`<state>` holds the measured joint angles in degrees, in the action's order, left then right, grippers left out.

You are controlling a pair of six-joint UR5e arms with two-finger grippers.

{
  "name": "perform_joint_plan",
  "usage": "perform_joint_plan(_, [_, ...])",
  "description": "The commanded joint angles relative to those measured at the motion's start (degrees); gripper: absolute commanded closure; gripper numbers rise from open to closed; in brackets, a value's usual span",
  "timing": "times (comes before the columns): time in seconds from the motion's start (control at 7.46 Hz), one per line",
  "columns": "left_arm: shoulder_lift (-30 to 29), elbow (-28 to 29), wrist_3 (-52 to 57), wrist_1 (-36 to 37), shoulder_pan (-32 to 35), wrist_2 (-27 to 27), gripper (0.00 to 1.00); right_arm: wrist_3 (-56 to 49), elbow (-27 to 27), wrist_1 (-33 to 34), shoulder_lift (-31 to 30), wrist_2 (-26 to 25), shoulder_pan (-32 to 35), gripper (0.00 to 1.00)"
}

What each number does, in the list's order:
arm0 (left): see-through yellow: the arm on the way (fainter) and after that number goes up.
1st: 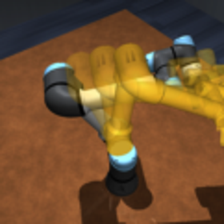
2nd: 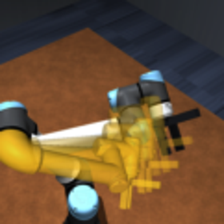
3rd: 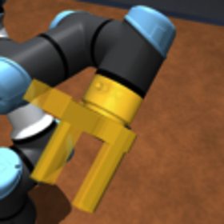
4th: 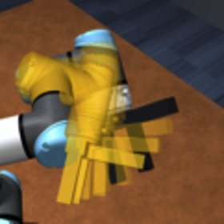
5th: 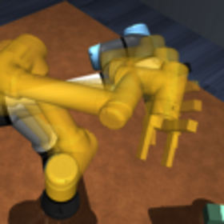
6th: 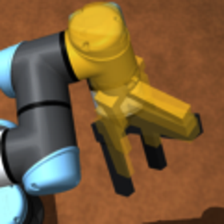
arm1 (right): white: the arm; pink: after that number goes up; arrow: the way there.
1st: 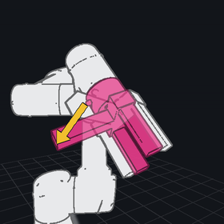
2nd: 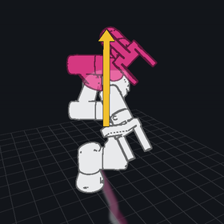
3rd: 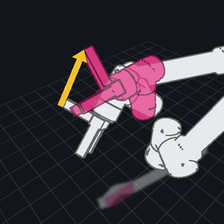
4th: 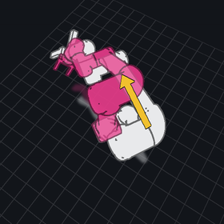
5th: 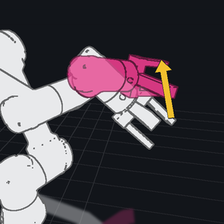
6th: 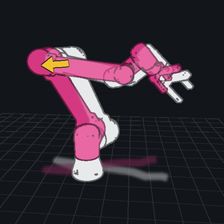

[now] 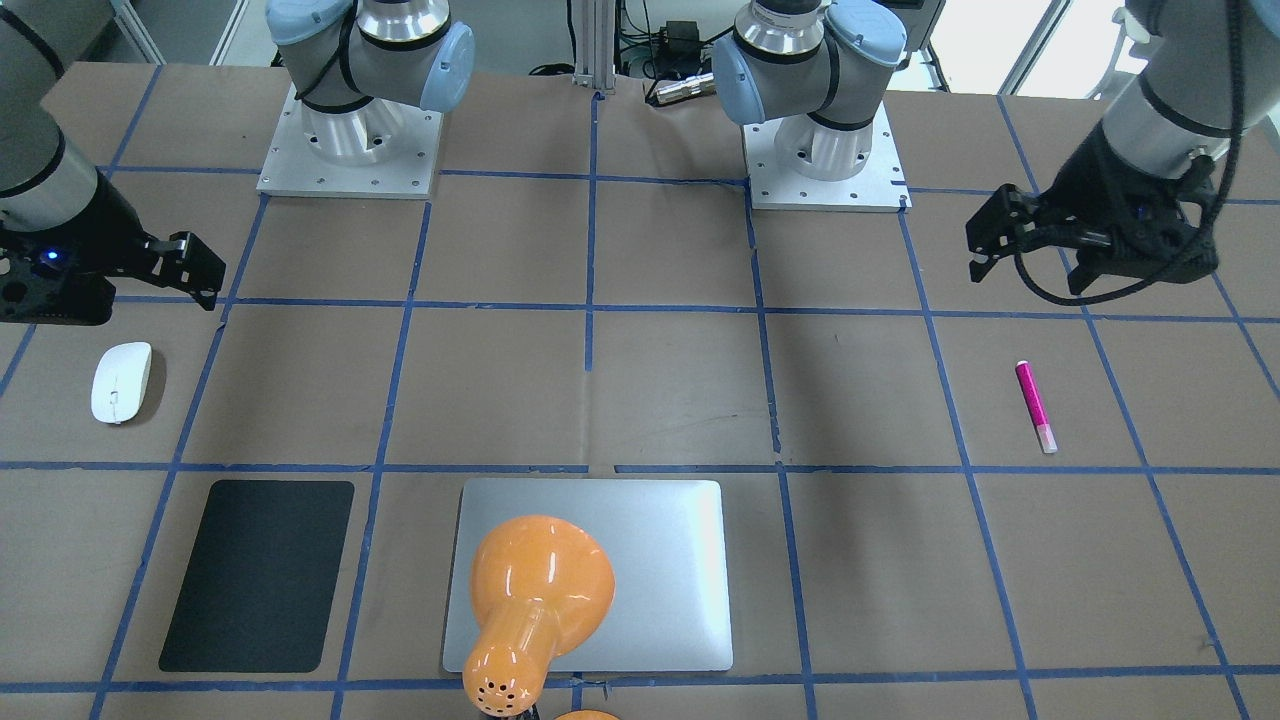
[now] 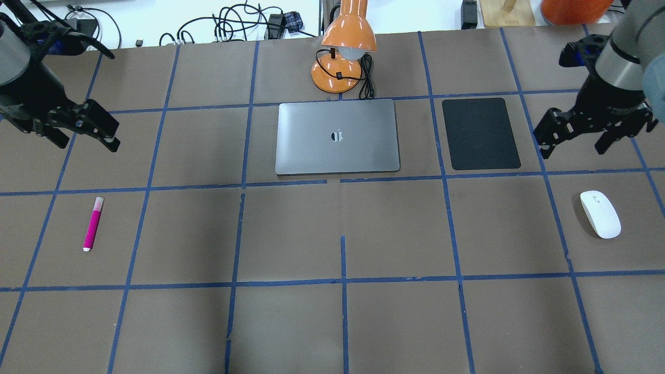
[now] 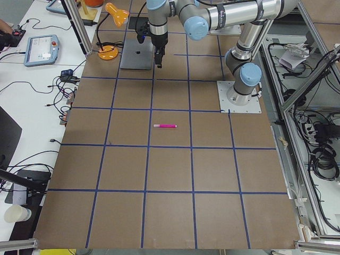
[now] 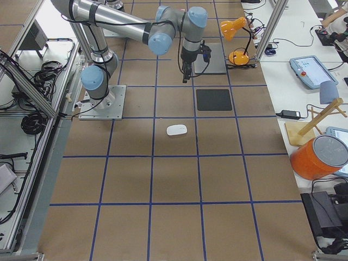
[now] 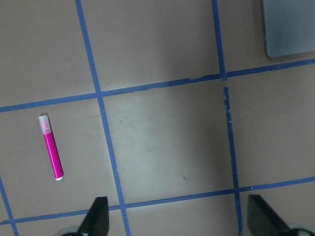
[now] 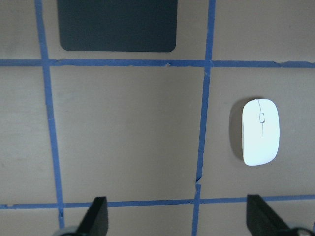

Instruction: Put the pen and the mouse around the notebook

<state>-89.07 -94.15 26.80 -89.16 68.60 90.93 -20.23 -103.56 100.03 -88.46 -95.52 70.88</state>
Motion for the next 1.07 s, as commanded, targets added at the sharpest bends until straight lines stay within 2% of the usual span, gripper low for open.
perform_joint_plan(0.0, [-2.75,-0.41,2.64,2.04,-12.20,-0.05,0.00,-14.76,-8.73,16.16,3.18,0.68,-9.14,0.00])
perform_joint_plan(0.13, [-4.60,-1.11,2.99,6.41,-14.17,0.39,0.00,-21.10,-11.37,24.69,6.08,0.78,-12.75,0.00])
perform_joint_plan(0.27, [-6.97,-2.77,3.08,10.46,-14.37,1.78,0.00,-24.38,-13.14,28.78,9.24,0.78,-14.44,0.00])
perform_joint_plan(0.67, [-11.19,-12.07,5.36,24.59,-14.63,2.50,0.00,-25.21,-14.55,29.61,11.11,-0.10,-15.95,0.00])
perform_joint_plan(0.8, [-13.04,-14.19,5.28,29.35,-14.63,2.50,0.00,-25.47,-14.82,30.05,13.38,-0.10,-16.99,0.00])
perform_joint_plan(0.94, [-14.19,-15.78,5.19,31.66,-14.63,2.15,0.00,-25.47,-14.91,31.53,14.62,-0.19,-17.61,0.00])
